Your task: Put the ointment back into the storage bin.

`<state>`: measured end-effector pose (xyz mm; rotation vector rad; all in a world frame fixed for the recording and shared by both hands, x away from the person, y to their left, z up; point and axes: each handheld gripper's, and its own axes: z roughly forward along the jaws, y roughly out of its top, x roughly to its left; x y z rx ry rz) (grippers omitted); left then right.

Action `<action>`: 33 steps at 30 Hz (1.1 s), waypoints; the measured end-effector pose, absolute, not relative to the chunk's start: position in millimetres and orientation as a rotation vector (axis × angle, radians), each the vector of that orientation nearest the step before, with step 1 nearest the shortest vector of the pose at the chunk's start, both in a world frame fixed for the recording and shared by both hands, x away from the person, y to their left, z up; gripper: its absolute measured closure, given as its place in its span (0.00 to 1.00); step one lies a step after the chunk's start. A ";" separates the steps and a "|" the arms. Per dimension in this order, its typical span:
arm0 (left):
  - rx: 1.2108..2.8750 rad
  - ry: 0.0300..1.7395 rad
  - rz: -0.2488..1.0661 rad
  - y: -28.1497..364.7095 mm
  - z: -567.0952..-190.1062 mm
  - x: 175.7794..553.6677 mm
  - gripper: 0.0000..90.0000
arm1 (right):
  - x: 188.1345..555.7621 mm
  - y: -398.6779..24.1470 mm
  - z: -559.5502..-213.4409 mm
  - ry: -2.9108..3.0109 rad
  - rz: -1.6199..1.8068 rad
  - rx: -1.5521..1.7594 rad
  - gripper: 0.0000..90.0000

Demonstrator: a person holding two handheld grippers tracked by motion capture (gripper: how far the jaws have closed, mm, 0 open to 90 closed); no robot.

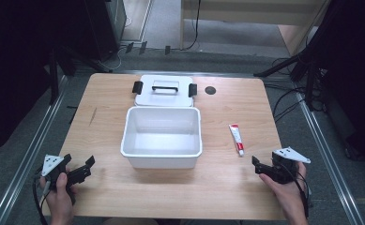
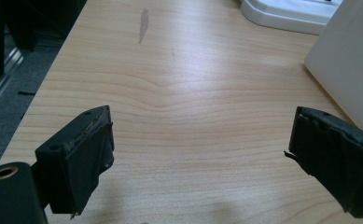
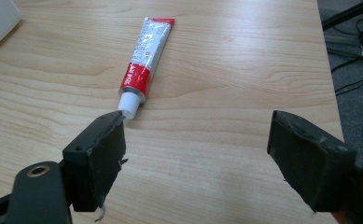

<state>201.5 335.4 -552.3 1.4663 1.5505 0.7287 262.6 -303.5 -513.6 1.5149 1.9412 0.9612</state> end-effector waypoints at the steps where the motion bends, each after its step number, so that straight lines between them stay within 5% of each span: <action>1: 1.467 1.551 0.727 335.6 -552.2 201.5 0.08 | 266.4 -300.3 -508.3 1.967 0.922 1.515 0.23; 20: 1.461 1.554 0.720 336.7 -552.5 201.8 0.08 | 311.6 -268.8 -478.0 2.216 0.648 1.528 0.32; 33: 1.459 1.554 0.711 337.1 -552.5 202.0 0.08 | 352.4 -244.4 -470.6 2.439 0.413 1.576 0.46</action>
